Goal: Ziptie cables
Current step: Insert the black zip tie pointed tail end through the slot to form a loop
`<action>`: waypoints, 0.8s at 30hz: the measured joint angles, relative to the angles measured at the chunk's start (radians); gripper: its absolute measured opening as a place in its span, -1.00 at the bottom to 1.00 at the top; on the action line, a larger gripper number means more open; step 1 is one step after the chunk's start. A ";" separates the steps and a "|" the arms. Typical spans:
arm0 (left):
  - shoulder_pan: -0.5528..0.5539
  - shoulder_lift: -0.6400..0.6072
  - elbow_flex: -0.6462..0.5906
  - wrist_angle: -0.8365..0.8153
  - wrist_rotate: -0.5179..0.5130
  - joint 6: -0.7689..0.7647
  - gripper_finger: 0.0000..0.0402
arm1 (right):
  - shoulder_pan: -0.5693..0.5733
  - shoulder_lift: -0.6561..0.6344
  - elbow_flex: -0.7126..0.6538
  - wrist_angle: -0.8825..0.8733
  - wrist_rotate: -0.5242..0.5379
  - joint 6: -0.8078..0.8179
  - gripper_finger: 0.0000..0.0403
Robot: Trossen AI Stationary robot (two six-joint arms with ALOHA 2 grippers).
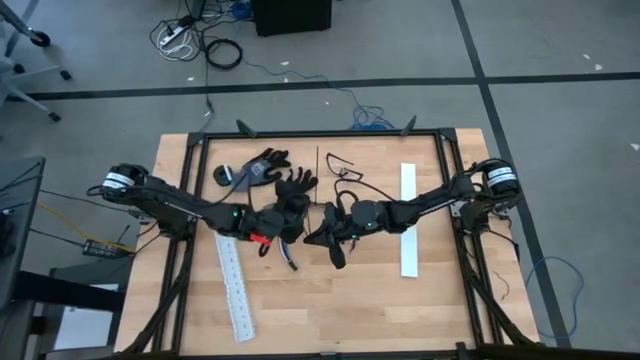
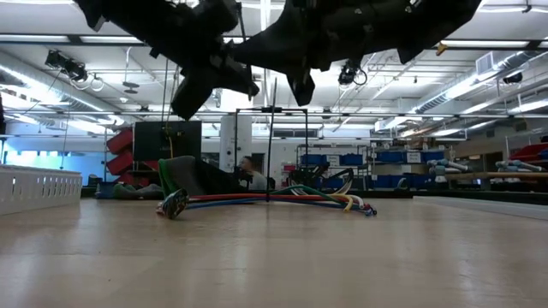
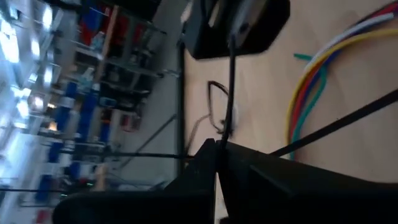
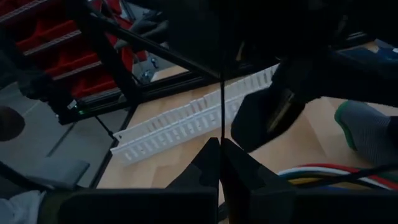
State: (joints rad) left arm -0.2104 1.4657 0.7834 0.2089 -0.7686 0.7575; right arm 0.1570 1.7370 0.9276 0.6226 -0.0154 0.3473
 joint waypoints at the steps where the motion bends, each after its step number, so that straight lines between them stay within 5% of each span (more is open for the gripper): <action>1: -0.008 -0.001 0.000 0.011 -0.010 0.013 -1.00 | 0.000 0.000 0.000 -0.004 0.002 0.000 -1.00; 24: -0.064 -0.038 0.000 0.054 -0.162 0.164 -1.00 | 0.019 -0.022 0.000 0.013 0.089 -0.008 -1.00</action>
State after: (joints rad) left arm -0.2743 1.4276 0.7834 0.2633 -0.9302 0.9215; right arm 0.1757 1.7149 0.9272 0.6356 0.0737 0.3397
